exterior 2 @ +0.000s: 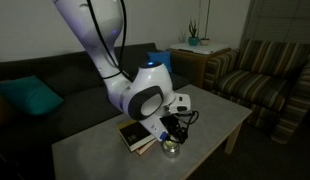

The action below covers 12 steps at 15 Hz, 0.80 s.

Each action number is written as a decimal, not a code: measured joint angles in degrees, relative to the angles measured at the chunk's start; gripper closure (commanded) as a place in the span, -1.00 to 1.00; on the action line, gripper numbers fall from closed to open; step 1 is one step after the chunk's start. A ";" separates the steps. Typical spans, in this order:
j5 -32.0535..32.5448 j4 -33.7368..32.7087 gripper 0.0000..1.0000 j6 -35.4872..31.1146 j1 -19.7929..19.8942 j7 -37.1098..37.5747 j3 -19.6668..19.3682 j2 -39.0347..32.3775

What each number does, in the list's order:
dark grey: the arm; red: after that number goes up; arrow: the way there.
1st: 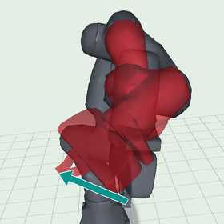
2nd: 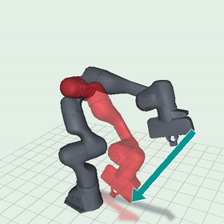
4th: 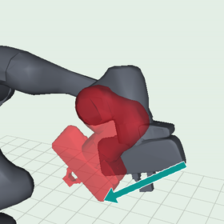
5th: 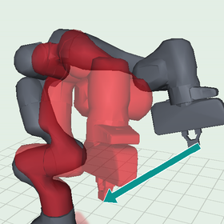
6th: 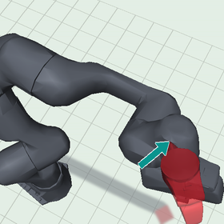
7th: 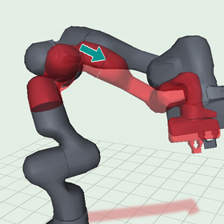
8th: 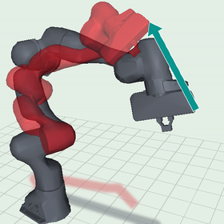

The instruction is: Put the silver lid on top of the silver tin

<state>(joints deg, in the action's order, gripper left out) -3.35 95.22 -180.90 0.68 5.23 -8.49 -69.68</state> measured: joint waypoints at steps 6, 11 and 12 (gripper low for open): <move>3.85 -11.43 0.13 19.26 7.54 -8.74 7.52 0.07; 3.85 -15.73 0.13 35.31 5.19 -6.80 6.23 -0.60; 3.84 -16.37 0.13 35.83 4.79 -5.87 5.96 -1.19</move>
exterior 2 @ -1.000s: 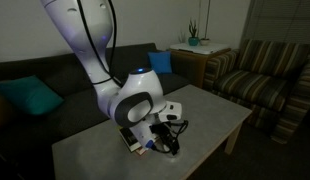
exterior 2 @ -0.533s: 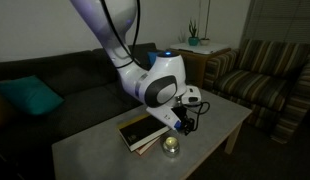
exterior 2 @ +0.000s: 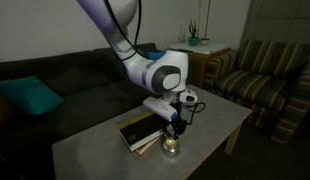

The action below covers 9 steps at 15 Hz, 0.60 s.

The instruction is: Put the silver lid on top of the silver tin

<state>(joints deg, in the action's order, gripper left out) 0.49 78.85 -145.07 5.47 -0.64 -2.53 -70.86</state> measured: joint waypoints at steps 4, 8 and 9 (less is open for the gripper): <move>-0.27 -4.24 0.13 0.63 -0.23 2.68 -0.09 -4.13; -0.39 -11.31 0.13 1.62 0.10 4.00 -0.25 -9.48; -0.39 -12.96 0.13 1.89 0.16 4.23 -0.35 -10.55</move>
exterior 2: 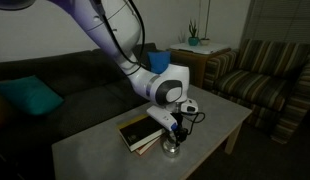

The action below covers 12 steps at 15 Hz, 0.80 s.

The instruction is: Put the silver lid on top of the silver tin

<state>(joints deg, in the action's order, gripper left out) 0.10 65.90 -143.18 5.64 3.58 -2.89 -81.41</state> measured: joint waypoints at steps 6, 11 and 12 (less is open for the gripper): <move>0.00 -5.75 0.13 4.14 0.24 -0.18 -0.03 -2.87; 0.00 -6.10 0.13 7.31 0.27 -1.07 0.13 -2.87; 0.00 -6.10 0.13 7.66 0.28 -1.44 0.28 -2.87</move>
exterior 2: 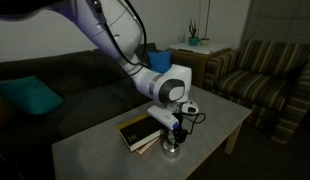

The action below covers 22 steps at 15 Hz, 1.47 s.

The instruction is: Put the silver lid on top of the silver tin

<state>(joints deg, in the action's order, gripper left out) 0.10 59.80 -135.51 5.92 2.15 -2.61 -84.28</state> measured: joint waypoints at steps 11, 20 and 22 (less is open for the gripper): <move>0.00 -0.01 0.13 1.33 0.04 -3.06 1.44 0.00; -0.32 -0.18 0.13 0.80 0.30 1.72 1.06 0.00; -0.32 -0.43 0.13 0.79 0.29 2.89 0.84 0.00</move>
<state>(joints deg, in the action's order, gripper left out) -0.22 59.37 -134.72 6.21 5.03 -1.76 -84.28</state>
